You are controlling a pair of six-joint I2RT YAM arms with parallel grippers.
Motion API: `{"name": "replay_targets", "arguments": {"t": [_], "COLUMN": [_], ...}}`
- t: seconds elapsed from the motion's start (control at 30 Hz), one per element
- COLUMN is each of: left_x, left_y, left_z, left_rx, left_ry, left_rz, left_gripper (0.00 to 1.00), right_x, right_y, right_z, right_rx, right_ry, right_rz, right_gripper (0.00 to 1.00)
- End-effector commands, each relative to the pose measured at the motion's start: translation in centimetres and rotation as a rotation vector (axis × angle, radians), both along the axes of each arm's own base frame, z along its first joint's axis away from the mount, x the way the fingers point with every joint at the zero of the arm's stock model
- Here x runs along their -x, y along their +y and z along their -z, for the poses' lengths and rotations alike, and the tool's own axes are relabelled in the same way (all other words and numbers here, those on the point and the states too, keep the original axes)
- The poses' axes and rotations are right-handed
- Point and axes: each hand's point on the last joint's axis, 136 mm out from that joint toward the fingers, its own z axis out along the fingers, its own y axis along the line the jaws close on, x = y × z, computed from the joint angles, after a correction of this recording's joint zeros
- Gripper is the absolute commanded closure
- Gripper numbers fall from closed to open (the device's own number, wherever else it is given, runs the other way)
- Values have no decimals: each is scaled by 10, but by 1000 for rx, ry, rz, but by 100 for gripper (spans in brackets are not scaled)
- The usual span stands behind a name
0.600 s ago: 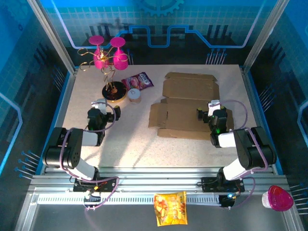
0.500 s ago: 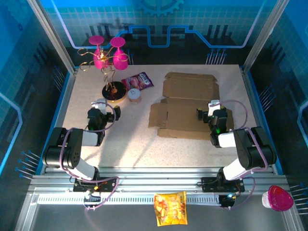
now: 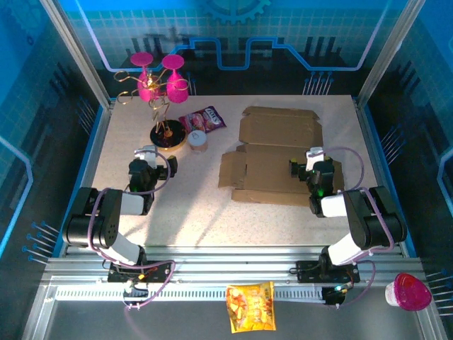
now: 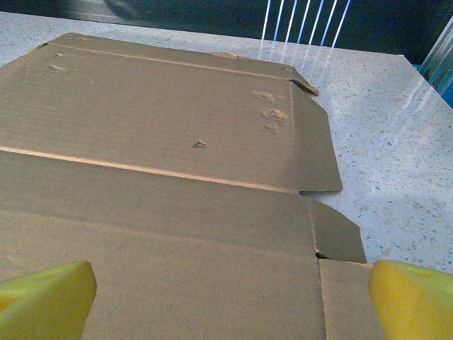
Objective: Fold the paper box
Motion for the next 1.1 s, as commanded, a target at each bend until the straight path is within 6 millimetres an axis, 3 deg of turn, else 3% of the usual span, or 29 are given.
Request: {"name": "replay_targets", "arguments": {"t": [0.0, 0.17, 0.27, 0.3, 0.33, 0.4, 0.43, 0.47, 0.5, 0.57, 0.6, 0.63, 0.73, 0.83, 0.9, 0.97, 1.07], "left_x": [-4, 1, 13, 11, 10, 17, 27, 41, 44, 21, 19, 22, 50, 91, 109, 114, 112], "left_y": [-1, 5, 4, -6, -3, 3, 0, 3, -1, -46, -62, -82, -143, -189, -205, -218, -238], "left_z": [-5, -9, -48, -64, -81, -94, -93, -85, -76, -70, -71, -72, -65, -35, -16, -4, 9], "left_rx": [-18, -18, -122, -147, -61, 249, 378, 472, 573, 852, 920, 964, 1067, 1139, 1207, 1267, 1289], "left_ry": [-9, -42, -114, -97, -46, 131, 269, 375, 430, 506, 528, 562, 706, 885, 951, 960, 998], "left_rz": [14, -27, -120, -101, -181, -362, -437, -555, -611, -416, -388, -369, -319, -325, -348, -354, -340], "left_gripper": [1, 1, 1, 1, 1, 1, 1, 1, 1, 1, 7, 10, 15, 21, 24, 28, 27], "right_x": [-8, -7, -2, -1, -2, -6, -5, -1, 4, 19, 16, 15, 34, 52, 67, 82, 102], "right_y": [-2, -2, 13, 19, 30, 38, 34, 27, 21, -1, 5, 13, 22, 47, 65, 84, 95], "right_z": [-13, -14, -36, -49, -66, -134, -169, -189, -196, -190, -194, -199, -197, -167, -140, -117, -80], "right_rx": [-9, -6, 61, 104, 147, 60, -55, -212, -345, -625, -686, -703, -582, -661, -757, -855, -903], "right_ry": [-42, -48, -90, -85, -73, -203, -259, -252, -205, -95, -70, -39, 111, 287, 382, 461, 562], "right_rz": [4, 6, -28, -27, -48, 2, 85, 159, 211, 361, 287, 211, 265, 194, 153, 107, 106], "right_gripper": [0, 0, 0, 0, 0, 0, 0, 0, 0, 0, 0, 0, 0, 10, 18, 25, 27]}}
